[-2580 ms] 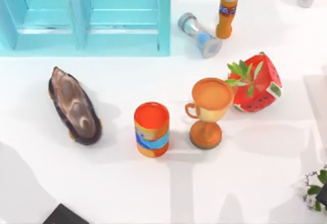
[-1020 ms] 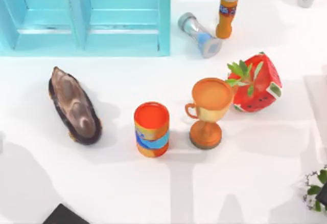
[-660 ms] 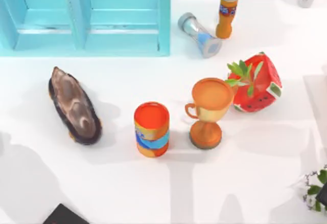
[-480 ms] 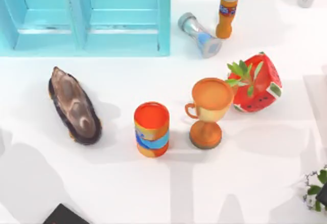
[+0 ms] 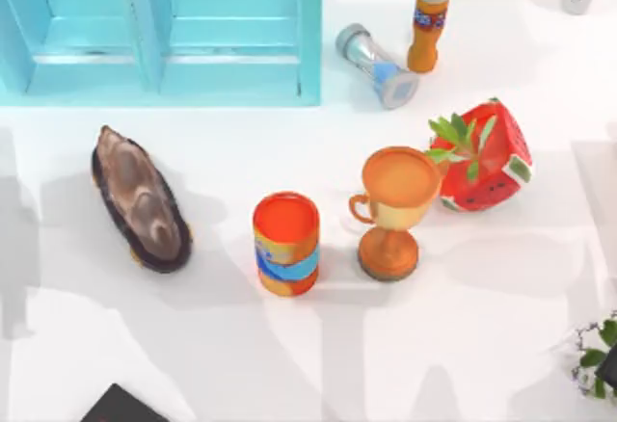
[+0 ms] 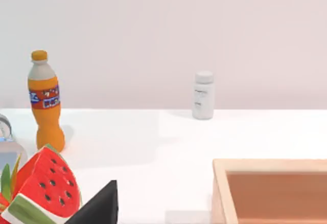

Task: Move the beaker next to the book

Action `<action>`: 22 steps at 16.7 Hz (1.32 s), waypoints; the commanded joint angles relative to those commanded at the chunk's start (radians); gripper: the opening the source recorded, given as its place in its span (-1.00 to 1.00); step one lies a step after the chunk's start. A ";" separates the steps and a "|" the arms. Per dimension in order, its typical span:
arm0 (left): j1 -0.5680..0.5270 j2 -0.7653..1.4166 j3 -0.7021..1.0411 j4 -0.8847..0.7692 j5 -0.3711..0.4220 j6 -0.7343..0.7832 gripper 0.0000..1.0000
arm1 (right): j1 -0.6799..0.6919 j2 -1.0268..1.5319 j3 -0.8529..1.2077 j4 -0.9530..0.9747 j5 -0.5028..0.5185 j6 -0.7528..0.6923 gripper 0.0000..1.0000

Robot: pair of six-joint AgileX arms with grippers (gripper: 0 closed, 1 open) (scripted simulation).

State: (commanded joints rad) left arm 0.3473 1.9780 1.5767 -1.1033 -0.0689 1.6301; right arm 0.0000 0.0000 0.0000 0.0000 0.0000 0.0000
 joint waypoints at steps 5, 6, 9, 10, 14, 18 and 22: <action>-0.226 -0.087 -0.077 0.008 -0.032 -0.589 -1.00 | 0.000 0.000 0.000 0.000 0.000 0.000 1.00; -0.273 -0.109 -0.101 0.009 -0.034 -0.712 -1.00 | 0.000 0.000 0.000 0.000 0.000 0.000 1.00; -0.410 -0.179 -0.178 0.003 -0.031 -1.062 -1.00 | 0.000 0.000 0.000 0.000 0.000 0.000 1.00; -0.455 -0.204 -0.205 0.000 -0.027 -1.169 -1.00 | 0.000 0.000 0.000 0.000 0.000 0.000 1.00; -0.615 -0.311 -0.315 -0.015 -0.001 -1.544 -1.00 | 0.000 0.000 0.000 0.000 0.000 0.000 1.00; -0.741 -0.435 -0.424 -0.021 0.031 -1.844 -1.00 | 0.000 0.000 0.000 0.000 0.000 0.000 1.00; -0.821 -0.544 -0.513 -0.022 0.059 -2.034 -1.00 | 0.000 0.000 0.000 0.000 0.000 0.000 1.00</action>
State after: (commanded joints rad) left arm -0.4733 1.4341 1.0634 -1.1249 -0.0103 -0.4036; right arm 0.0000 0.0000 0.0000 0.0000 0.0000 0.0000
